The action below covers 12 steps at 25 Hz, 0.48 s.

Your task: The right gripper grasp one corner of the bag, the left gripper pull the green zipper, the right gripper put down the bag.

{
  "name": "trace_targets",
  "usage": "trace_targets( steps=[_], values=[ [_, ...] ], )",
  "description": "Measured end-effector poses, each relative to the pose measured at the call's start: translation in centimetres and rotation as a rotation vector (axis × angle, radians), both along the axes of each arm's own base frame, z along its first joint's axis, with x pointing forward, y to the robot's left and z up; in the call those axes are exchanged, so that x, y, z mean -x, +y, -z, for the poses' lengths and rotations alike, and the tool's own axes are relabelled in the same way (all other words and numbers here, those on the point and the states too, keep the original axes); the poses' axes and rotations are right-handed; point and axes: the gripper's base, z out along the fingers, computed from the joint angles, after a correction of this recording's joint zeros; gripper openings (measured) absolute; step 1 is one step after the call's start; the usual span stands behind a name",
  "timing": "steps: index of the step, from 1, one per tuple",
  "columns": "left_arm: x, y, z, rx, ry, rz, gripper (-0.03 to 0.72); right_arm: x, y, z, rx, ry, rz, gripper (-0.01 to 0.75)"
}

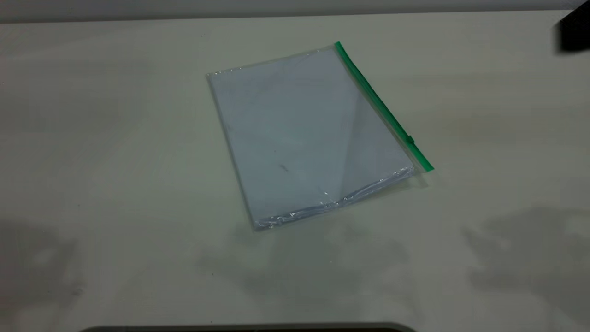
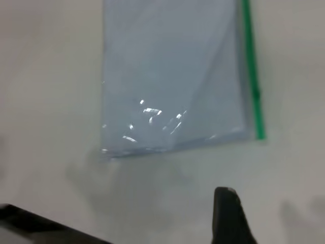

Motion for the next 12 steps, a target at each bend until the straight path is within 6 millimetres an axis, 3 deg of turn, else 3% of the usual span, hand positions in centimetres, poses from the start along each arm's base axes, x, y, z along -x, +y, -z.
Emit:
trace_targets(
  steps=[6,12],
  values=[
    [-2.8,-0.5,0.8,0.044,0.032,0.056,0.523,-3.5,0.6,6.7,-0.086,0.172,0.044,0.484],
    [-3.4,-0.7,1.0,0.076,0.034,0.070,0.523,-6.8,1.3,12.7,-0.134,0.291,0.014,0.484]
  ],
)
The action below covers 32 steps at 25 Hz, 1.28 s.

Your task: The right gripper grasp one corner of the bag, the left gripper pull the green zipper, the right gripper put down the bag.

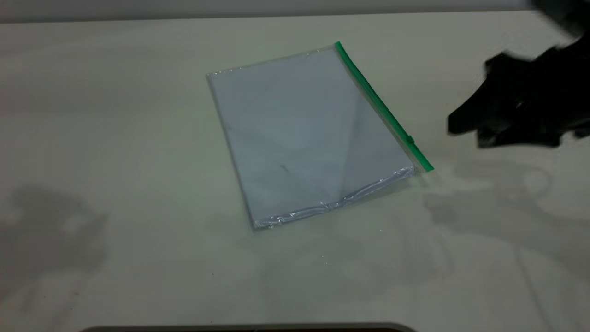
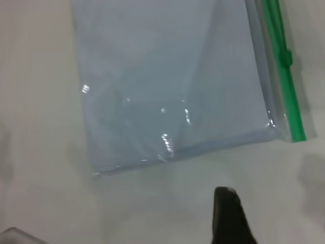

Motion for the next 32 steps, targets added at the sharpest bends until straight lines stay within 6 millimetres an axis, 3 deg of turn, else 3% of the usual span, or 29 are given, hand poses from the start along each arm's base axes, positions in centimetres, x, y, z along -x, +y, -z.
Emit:
trace_targets(
  steps=[7,12,24,29,32],
  values=[
    [0.0,0.0,0.0,-0.001,-0.003,0.005,0.523,-3.1,0.7,6.0,-0.066,0.081,-0.027,0.484],
    [0.0,0.0,0.0,-0.001,-0.003,0.005,0.523,-4.0,1.1,8.9,-0.112,0.115,-0.036,0.484],
    [0.0,0.0,0.0,0.001,-0.003,0.004,0.523,-5.8,2.1,10.7,-0.235,0.088,-0.060,0.473],
    [0.0,0.0,0.0,0.003,-0.003,0.004,0.523,-5.9,2.1,11.0,-0.243,0.101,-0.050,0.356],
    [0.0,0.0,0.0,0.004,-0.003,0.003,0.523,-5.9,2.2,10.9,-0.264,0.097,-0.055,0.208]
  ],
)
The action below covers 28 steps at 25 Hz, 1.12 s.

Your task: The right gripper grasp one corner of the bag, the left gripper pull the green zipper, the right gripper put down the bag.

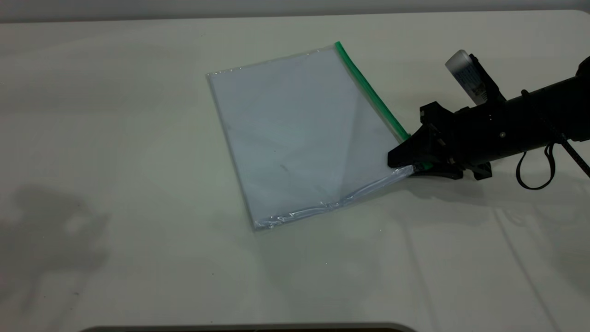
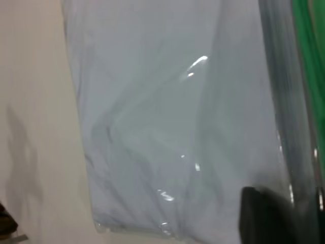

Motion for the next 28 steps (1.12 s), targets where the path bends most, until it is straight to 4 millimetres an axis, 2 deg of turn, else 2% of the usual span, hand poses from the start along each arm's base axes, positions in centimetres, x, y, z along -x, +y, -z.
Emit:
trace_targets(
  steps=[3,4,8,12,15,17,21,23,26,28],
  values=[
    [-0.1,0.0,0.0,-0.002,-0.011,-0.006,0.523,0.0,0.5,-0.6,-0.078,-0.020,-0.017,0.047],
    [-0.2,0.1,-0.1,-0.005,-0.025,-0.015,0.523,0.0,0.7,-0.9,-0.116,-0.027,-0.024,0.035],
    [-0.7,0.2,-0.4,0.006,-0.071,-0.049,0.523,0.4,1.4,-1.9,-0.238,-0.050,-0.095,0.033],
    [-0.8,0.1,-0.6,0.037,-0.088,-0.072,0.523,1.4,1.6,-3.2,-0.240,-0.018,-0.260,0.033],
    [-0.9,0.0,-0.6,0.052,-0.093,-0.081,0.523,1.6,1.1,-4.7,-0.140,-0.019,-0.386,0.033],
    [-1.0,0.0,-0.7,0.064,-0.095,-0.086,0.523,0.6,0.5,-5.8,-0.005,-0.065,-0.414,0.033],
    [-1.2,-0.2,-0.7,0.092,-0.109,-0.085,0.523,-3.6,-0.2,-10.3,0.182,-0.258,-0.340,0.033],
    [-1.6,-0.4,-0.4,0.103,-0.109,-0.055,0.523,-5.4,0.1,-13.3,0.212,-0.372,-0.328,0.033],
    [-3.0,-1.0,-0.3,0.137,-0.106,0.031,0.523,-6.3,1.9,-17.2,0.237,-0.509,-0.401,0.033],
    [-4.3,-1.5,-0.6,0.166,-0.127,0.106,0.523,-6.0,3.9,-18.6,0.238,-0.561,-0.494,0.033]
  ],
)
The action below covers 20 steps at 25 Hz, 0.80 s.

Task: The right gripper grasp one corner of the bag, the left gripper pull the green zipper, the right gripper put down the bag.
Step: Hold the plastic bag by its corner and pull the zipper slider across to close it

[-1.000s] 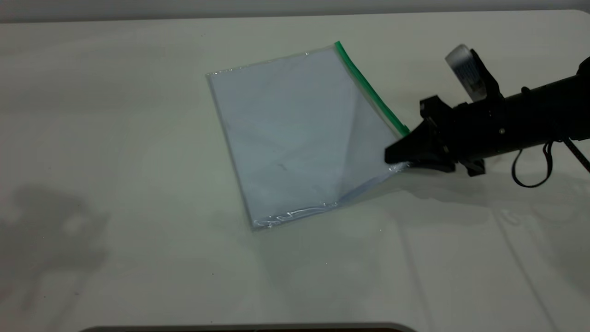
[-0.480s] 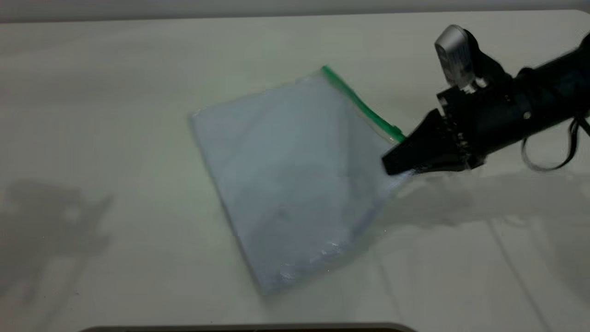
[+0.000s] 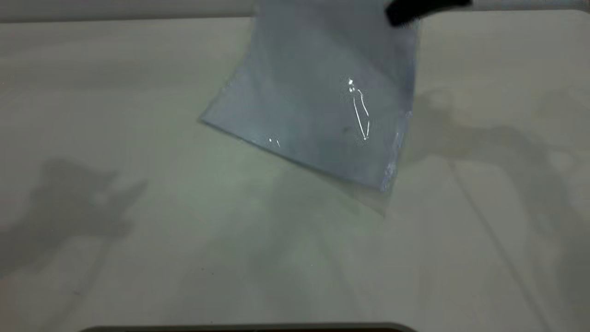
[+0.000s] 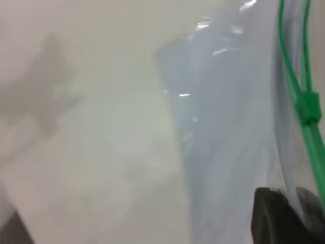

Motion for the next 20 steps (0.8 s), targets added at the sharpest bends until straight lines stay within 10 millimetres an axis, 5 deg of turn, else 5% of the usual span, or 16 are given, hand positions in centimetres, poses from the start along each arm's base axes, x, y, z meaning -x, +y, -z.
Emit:
trace_targets(
  steps=[9,20],
  values=[
    [-7.3,-3.0,0.4,0.000,-0.162,0.355,0.523,2.8,5.7,-0.1,0.065,-0.006,-0.236,0.033],
    [-11.2,-11.0,7.4,-0.064,-0.154,0.647,0.518,1.4,4.4,0.3,0.140,-0.072,-0.138,0.033]
  ],
)
